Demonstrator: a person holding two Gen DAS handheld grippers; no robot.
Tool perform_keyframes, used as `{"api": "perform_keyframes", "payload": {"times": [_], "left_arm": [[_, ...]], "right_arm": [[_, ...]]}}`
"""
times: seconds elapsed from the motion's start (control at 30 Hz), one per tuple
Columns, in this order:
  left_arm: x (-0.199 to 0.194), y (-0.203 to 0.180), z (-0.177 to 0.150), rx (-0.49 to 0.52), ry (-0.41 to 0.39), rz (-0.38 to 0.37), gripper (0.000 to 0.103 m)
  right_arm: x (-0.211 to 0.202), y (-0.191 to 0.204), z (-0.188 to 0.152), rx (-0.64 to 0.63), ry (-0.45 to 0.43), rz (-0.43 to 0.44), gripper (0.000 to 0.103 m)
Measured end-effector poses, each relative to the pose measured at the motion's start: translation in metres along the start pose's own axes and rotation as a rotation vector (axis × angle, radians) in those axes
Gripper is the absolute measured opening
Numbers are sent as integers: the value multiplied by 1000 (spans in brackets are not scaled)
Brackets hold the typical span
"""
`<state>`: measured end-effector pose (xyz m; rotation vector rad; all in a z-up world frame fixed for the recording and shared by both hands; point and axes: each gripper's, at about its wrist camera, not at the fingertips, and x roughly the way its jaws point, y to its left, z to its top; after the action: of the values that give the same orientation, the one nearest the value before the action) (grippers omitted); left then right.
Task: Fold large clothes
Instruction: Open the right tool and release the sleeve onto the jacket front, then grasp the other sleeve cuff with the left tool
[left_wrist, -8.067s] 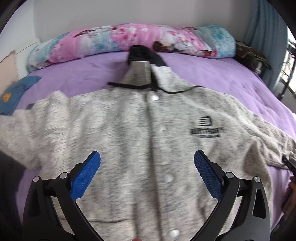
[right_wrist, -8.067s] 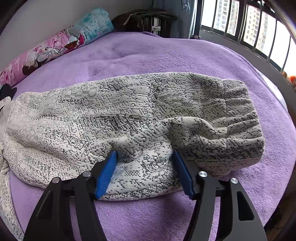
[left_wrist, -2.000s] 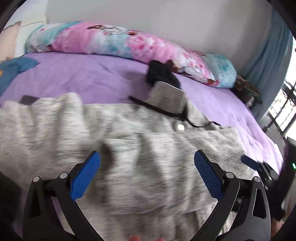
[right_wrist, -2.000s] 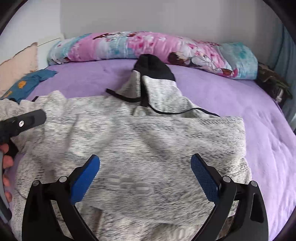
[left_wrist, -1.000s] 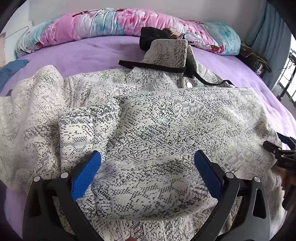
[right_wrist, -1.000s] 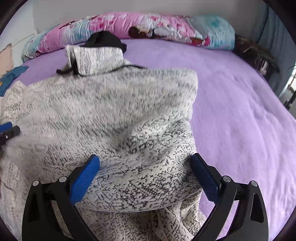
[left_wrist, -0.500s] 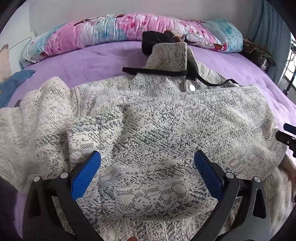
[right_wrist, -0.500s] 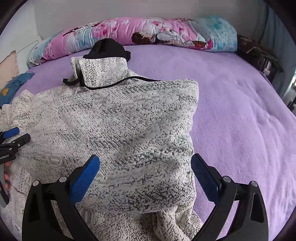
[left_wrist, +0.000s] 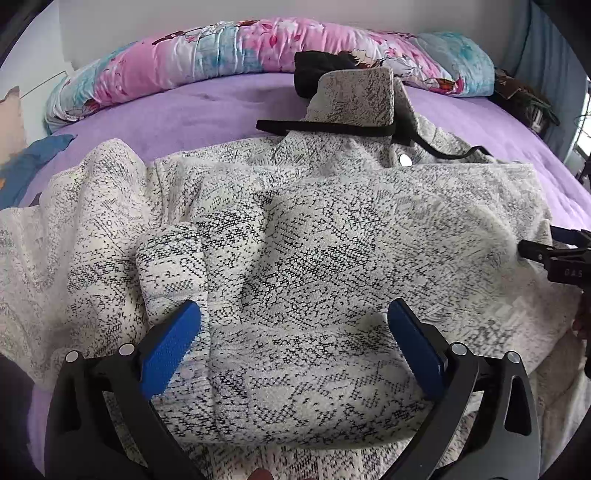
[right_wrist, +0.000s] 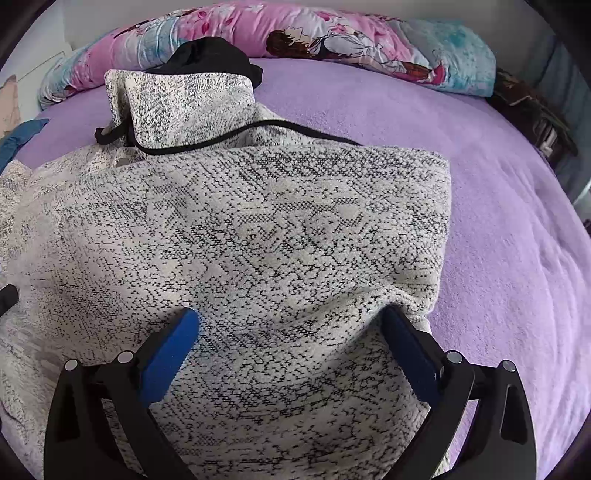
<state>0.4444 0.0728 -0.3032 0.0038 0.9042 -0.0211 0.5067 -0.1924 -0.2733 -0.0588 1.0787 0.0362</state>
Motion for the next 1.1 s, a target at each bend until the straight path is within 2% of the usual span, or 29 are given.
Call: {"api": "perform_keyframes", "payload": {"times": [0.07, 0.17, 0.3, 0.43, 0.57, 0.67, 0.73, 0.8, 1.1], "left_arm": [[-21, 15, 7, -35, -24, -23, 98], [-62, 60, 20, -111, -88, -43, 98], [-112, 149, 20, -240, -124, -51, 98], [-143, 246, 5, -360, -142, 44, 98], [-158, 340, -17, -586, -150, 56, 97], [-163, 375, -20, -639, -165, 34, 97], [-165, 382, -17, -622, -169, 62, 97], [-163, 387, -13, -609, -172, 53, 97], [-139, 396, -7, -656, -134, 44, 97]], "right_arm": [[-29, 17, 5, -12, -73, 13, 97], [-68, 71, 20, -73, -144, 69, 97], [-100, 179, 37, -156, -190, 179, 96], [-99, 282, 36, -233, -206, 243, 96], [-81, 347, 22, -254, -160, 304, 96], [-77, 375, 17, -282, -169, 311, 96], [-77, 387, 16, -303, -184, 312, 96], [-74, 394, 15, -319, -185, 298, 96], [-64, 394, 14, -338, -177, 301, 96]]}}
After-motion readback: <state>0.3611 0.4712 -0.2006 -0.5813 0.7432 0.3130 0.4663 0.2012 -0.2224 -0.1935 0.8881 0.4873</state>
